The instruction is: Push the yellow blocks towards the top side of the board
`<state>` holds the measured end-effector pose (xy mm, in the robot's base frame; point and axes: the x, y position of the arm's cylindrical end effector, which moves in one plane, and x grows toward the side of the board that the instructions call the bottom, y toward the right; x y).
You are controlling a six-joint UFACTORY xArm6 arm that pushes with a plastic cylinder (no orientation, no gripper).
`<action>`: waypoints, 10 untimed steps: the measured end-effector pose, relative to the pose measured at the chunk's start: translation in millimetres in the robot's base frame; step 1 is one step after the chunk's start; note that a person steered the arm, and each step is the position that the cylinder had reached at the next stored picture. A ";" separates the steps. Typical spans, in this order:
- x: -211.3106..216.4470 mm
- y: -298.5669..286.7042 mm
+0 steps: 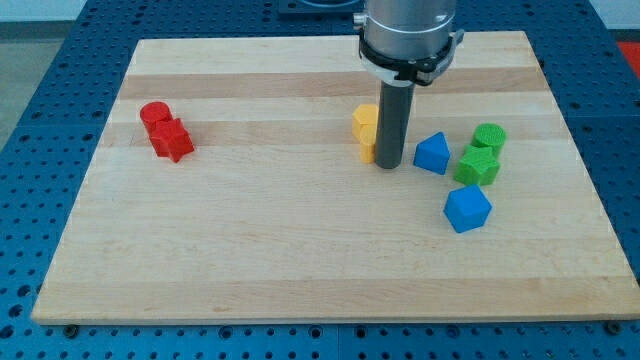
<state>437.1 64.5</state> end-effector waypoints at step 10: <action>-120.3 -48.8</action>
